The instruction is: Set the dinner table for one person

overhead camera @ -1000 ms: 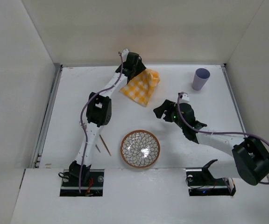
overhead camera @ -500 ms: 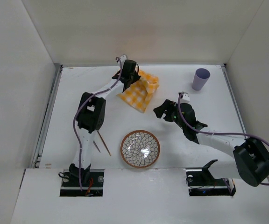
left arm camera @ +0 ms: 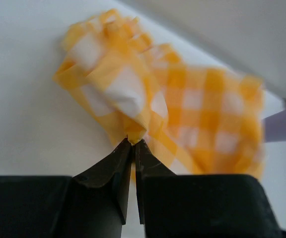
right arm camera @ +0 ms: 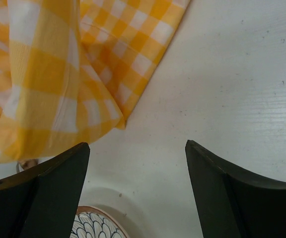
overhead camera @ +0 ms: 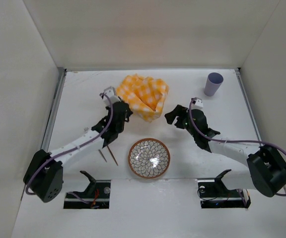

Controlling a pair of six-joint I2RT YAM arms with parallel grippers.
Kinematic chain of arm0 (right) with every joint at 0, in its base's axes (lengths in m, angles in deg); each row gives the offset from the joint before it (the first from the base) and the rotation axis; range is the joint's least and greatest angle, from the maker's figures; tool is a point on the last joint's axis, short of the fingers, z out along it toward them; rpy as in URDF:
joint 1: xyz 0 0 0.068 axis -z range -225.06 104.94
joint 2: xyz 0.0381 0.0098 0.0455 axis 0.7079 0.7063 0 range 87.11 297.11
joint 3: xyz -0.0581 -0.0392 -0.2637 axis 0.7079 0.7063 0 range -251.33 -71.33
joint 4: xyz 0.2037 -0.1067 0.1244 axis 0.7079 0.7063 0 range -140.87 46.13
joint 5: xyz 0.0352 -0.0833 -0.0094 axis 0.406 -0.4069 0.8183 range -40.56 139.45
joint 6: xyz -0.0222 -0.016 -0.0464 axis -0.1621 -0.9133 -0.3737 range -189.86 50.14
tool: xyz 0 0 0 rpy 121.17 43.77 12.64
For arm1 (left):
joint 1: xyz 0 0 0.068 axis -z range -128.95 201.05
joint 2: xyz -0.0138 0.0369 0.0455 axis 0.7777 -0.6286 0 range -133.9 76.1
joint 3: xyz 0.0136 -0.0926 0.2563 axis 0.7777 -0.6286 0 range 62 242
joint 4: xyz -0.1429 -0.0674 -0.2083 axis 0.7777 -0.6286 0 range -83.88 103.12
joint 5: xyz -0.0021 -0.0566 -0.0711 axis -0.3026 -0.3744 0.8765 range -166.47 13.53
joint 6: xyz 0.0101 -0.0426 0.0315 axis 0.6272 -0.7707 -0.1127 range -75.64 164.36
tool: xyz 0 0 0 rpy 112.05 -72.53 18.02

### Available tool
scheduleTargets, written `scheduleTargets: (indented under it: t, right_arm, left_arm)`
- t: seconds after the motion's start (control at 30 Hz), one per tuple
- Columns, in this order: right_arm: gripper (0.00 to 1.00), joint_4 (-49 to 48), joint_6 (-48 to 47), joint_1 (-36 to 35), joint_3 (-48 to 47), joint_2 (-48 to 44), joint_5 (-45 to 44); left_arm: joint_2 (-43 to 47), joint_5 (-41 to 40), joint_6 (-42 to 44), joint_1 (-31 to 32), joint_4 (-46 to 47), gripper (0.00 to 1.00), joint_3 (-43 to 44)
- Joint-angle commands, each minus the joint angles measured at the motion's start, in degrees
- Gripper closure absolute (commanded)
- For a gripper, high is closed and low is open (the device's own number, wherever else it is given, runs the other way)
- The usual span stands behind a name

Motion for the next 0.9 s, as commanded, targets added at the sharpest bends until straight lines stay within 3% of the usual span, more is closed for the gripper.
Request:
scheduleTargets:
  t: [0.0, 0.13, 0.37, 0.6, 0.87]
  right_arm:
    - [0.15, -1.62, -0.42, 0.1, -2.73, -2.75, -2.39]
    - [0.11, 0.66, -0.59, -1.12, -3.96, -4.34, -3.62]
    - [0.05, 3.3, -4.19, -2.54, -12.38, -0.66, -2.05]
    - [0.03, 13.23, -10.95, -4.29, -31.1, 13.39, -2.39]
    - [0.06, 19.82, -16.05, -4.38, -46.13, 24.92, 0.59]
  left_arm:
    - [5.85, -9.46, -2.51, 2.35, -3.34, 0.95, -8.53]
    - [8.94, -9.03, -7.0, 2.8, -8.71, 0.94, -12.5]
    - [6.66, -5.61, -8.41, 4.03, -7.4, 0.94, -14.18]
    - [8.5, -3.15, -11.31, 5.17, -7.66, 0.91, -17.51]
    - [10.26, -1.65, -12.81, 5.0, -9.68, 0.84, -21.03]
